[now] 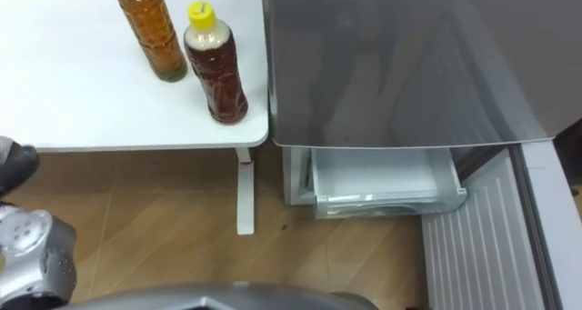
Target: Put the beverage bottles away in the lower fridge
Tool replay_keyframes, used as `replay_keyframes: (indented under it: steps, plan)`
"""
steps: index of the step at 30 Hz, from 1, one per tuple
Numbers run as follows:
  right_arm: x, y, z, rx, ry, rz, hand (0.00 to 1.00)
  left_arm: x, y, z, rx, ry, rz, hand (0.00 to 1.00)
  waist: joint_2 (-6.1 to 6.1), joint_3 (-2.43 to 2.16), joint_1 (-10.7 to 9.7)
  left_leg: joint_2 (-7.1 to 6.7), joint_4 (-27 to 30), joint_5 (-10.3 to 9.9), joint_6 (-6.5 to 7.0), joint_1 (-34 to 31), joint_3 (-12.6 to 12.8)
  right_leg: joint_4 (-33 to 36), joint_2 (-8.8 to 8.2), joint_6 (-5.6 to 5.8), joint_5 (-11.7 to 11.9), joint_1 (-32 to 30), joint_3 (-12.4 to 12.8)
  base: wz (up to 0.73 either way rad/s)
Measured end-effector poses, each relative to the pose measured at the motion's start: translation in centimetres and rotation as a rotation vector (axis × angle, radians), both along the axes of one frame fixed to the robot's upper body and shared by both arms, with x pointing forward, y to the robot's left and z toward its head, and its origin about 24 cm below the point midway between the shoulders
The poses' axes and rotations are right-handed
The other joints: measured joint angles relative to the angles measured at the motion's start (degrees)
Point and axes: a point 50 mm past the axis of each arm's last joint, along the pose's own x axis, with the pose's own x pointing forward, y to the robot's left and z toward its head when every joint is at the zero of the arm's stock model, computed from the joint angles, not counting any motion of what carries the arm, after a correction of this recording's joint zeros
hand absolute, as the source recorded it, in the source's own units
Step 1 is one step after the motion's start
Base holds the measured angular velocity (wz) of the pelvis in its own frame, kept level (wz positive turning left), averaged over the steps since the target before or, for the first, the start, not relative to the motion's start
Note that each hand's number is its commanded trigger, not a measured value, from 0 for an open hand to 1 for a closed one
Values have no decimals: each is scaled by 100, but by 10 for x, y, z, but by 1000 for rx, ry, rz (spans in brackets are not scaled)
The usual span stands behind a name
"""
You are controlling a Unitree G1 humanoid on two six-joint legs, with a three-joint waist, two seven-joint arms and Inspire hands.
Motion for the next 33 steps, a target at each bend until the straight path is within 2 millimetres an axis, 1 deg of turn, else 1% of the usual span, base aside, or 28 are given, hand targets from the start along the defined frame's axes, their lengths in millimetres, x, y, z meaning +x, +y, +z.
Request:
replay_keyframes:
  steps: [1, 3, 6, 10, 17, 19, 22, 28, 30, 31, 33]
  plan:
    - [0, 0, 0, 3, -1, 0, 0, 2, -1, 3, 20, -6, -14, 0, 2, 1, -9, 0, 1, 0, 0, 0, 0, -3, 1, 0, 0, 0, 0, 0]
    - [-2, 1, 0, 12, 3, -4, 0, 11, -6, 17, 75, -51, -75, 0, -6, 5, -25, -2, 4, 0, 0, -1, -13, -30, -1, 0, 0, -16, 0, 0]
    - [-3, 1, 0, 33, 10, -13, 0, 17, -10, 34, 154, -92, -132, 0, -16, 7, -45, -2, 4, 0, 0, 3, -20, -41, 1, 1, -1, -20, 7, 0]
    - [-5, 2, -1, 48, 21, -14, 0, 23, -16, 51, 189, -164, -185, 0, -1, 6, -121, -2, 3, 0, 0, 7, -12, -41, 1, 0, 0, -9, 7, 0]
    - [-6, 4, -1, 70, 32, -12, 0, 34, -30, 73, 218, -260, -334, 0, -6, 12, -183, -1, 3, 1, 0, 41, -18, -40, -1, 0, 0, 3, 2, 0]
    - [-6, 4, -1, 76, 35, -11, 0, 36, -33, 75, 225, -265, -376, 0, -9, 17, -218, -1, 5, 1, 0, 37, -32, -40, -2, 1, -2, 0, 0, 0]
    - [-4, 4, -1, 87, 44, -8, 0, 40, -40, 79, 228, -278, -456, 0, -10, 32, -251, -2, 8, 1, 0, -4, -63, -42, -2, 1, -3, -13, -5, 1]
    - [0, 3, -1, 95, 46, 17, 0, 45, -53, 106, 294, -361, -601, 0, 41, 70, -296, -2, 22, 1, 0, -4, -71, -46, 2, 1, -3, -20, -3, 0]
    - [2, 2, 0, 93, 45, 22, 0, 46, -59, 115, 312, -395, -648, 0, 57, 81, -303, -4, 22, 1, -1, -2, -23, -53, 2, 1, -3, -30, 6, -3]
    - [2, 2, 0, 93, 45, 26, 0, 46, -61, 117, 313, -401, -660, 0, 74, 90, -303, -4, 22, 1, 0, -2, -22, -55, 1, 1, -3, -27, 4, 0]
    - [2, 2, 0, 104, 52, 38, 0, 49, -72, 119, 307, -411, -737, 0, 87, 97, -302, -5, 22, 1, 0, -5, -30, -56, 0, 1, -3, -21, 0, 0]
